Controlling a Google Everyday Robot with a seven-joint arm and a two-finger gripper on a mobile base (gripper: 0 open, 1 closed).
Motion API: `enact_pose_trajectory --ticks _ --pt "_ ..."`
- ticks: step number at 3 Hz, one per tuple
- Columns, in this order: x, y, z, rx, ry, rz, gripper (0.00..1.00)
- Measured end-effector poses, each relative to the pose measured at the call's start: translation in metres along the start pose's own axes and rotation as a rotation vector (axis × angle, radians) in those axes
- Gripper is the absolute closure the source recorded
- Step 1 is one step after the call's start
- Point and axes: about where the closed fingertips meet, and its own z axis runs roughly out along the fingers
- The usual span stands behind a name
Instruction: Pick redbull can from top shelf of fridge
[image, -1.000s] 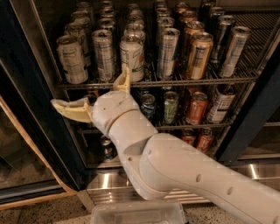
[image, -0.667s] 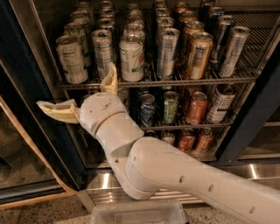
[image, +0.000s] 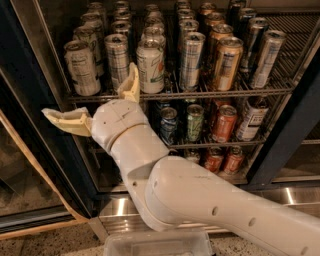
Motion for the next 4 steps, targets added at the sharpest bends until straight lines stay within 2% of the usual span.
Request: enact_pose_trajectory --ticks 1,2,4 --pt "-0.0309 -0.0185 -0.0061 0.04 0.008 -0.071 0.0" --pt "-0.0309 -0.0185 -0.0061 0.04 0.008 -0.071 0.0" --pt "-0.027 -0.0132 -0.0008 0.037 0.079 -0.046 0.0"
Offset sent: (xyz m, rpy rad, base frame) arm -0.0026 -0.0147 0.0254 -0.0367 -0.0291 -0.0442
